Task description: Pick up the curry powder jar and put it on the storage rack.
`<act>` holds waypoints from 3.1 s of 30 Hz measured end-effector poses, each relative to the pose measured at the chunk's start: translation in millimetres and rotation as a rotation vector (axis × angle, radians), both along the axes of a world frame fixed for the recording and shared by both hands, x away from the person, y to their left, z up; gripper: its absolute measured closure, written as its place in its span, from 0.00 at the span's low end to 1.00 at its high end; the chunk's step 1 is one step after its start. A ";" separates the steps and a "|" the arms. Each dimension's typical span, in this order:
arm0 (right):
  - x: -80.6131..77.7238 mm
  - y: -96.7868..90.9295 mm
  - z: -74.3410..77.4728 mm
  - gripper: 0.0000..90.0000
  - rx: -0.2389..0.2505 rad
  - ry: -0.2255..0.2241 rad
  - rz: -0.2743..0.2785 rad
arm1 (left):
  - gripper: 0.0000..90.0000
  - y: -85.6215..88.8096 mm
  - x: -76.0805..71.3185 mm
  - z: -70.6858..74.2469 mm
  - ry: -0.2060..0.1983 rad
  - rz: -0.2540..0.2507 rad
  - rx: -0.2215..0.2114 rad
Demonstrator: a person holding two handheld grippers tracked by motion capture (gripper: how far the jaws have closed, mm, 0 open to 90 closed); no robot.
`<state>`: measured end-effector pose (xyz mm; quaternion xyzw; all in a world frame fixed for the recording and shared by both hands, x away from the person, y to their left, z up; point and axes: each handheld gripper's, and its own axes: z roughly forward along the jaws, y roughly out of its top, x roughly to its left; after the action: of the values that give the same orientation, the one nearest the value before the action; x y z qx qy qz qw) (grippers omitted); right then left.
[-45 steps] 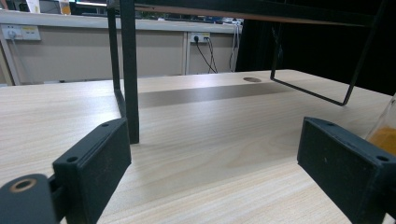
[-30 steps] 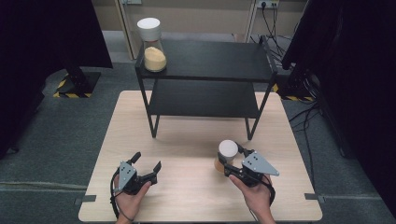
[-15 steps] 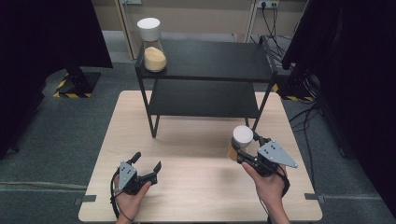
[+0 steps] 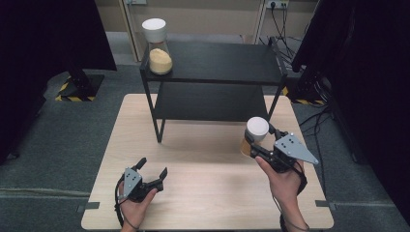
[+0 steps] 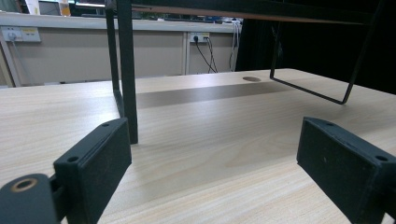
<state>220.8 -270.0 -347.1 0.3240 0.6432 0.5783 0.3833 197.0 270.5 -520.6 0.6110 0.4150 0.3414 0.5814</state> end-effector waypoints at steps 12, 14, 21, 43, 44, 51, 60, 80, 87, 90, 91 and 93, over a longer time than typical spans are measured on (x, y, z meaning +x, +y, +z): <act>4.4 0.3 21.3 0.38 0.004 -0.029 -0.016 | 0.11 0.0 0.0 -0.2 -0.001 0.000 -0.002; 5.7 0.5 25.1 0.38 0.002 -0.035 -0.017 | 0.11 -0.1 0.0 -0.4 -0.001 0.000 -0.003; 10.4 2.3 37.4 0.38 0.010 -0.052 -0.022 | 0.11 -0.1 -0.1 -0.3 -0.001 0.000 -0.002; 23.2 10.7 70.1 0.38 0.028 -0.087 -0.029 | 0.11 -0.1 0.0 0.2 0.000 -0.002 0.002; 23.2 10.7 70.1 0.38 0.028 -0.087 -0.029 | 0.11 -0.1 0.0 0.2 0.000 -0.002 0.002; 27.0 11.2 79.8 0.38 0.028 -0.092 -0.036 | 0.11 -0.3 0.0 0.1 -0.001 -0.002 0.003; 31.0 15.5 93.1 0.38 0.029 -0.104 -0.043 | 0.11 -0.3 0.1 0.1 -0.001 -0.002 0.003; 43.0 24.6 124.1 0.38 0.050 -0.128 -0.071 | 0.11 -0.1 0.3 0.4 0.000 -0.003 0.003; 50.7 23.9 135.5 0.38 0.069 -0.128 -0.093 | 0.11 -0.5 0.0 0.1 -0.001 -0.001 0.003; 54.2 24.2 139.8 0.38 0.073 -0.123 -0.106 | 0.11 -0.3 0.0 0.5 0.000 -0.001 0.006; 55.5 24.3 141.1 0.38 0.074 -0.121 -0.109 | 0.11 -0.3 0.0 0.5 0.000 -0.001 0.006; 58.1 24.8 143.0 0.38 0.073 -0.119 -0.118 | 0.11 -0.3 0.0 0.3 -0.001 -0.001 0.006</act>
<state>278.9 -245.2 -204.1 0.3400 0.5775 0.5962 0.4422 197.0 270.2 -520.3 0.6127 0.4133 0.3425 0.5801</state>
